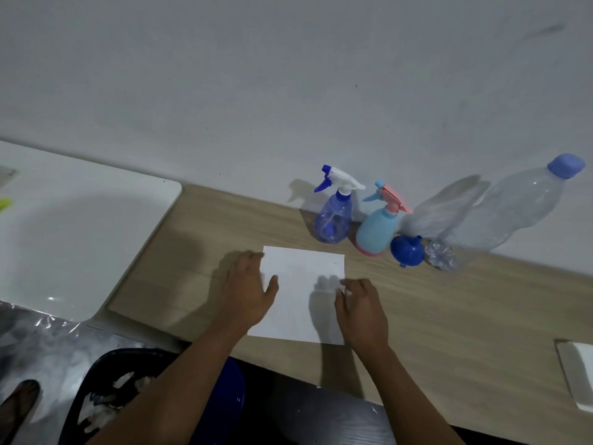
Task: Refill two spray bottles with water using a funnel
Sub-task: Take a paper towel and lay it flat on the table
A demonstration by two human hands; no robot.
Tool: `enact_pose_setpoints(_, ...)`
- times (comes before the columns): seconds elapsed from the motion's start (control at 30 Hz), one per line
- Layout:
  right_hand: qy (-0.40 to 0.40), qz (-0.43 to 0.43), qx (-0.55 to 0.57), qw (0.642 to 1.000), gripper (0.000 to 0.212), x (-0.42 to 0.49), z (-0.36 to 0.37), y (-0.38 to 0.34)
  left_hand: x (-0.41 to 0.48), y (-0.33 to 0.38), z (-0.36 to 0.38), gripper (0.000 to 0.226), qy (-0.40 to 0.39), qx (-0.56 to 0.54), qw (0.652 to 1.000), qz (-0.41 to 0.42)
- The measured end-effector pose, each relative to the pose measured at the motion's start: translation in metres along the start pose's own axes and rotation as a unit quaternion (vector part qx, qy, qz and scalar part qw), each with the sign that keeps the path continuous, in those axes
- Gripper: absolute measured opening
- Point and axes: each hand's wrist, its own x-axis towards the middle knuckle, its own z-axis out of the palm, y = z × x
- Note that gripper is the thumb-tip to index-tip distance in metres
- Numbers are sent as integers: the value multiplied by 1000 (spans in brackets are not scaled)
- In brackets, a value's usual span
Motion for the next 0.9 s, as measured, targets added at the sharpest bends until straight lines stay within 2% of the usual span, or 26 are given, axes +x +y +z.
enact_pose_setpoints(0.03, -1, -46, -30, 999, 34, 6, 8, -5, 4, -1, 12, 57, 0, 32, 998, 62)
enact_pose_setpoints(0.1, -53, -130, -97, 985, 49, 18, 30, -12, 13, -5, 35, 59, -46, 105, 983, 142)
enact_pose_setpoints(0.2, -146, -168, -164, 961, 60, 34, 55, -7, 24, -14, 63, 62, -101, 167, 965, 177)
enact_pose_setpoints(0.3, -197, -174, -208, 942, 64, 44, 70, 7, 30, -23, 82, 61, -123, 166, 960, 191)
enact_pose_setpoints(0.57, -199, -166, -217, 941, 67, 51, 74, 26, 34, -17, 95, 63, -122, 159, 961, 188)
enact_pose_setpoints(0.9, -195, -148, -224, 943, 68, 53, 20, 98, 27, 66, 132, 63, -113, 147, 959, 213)
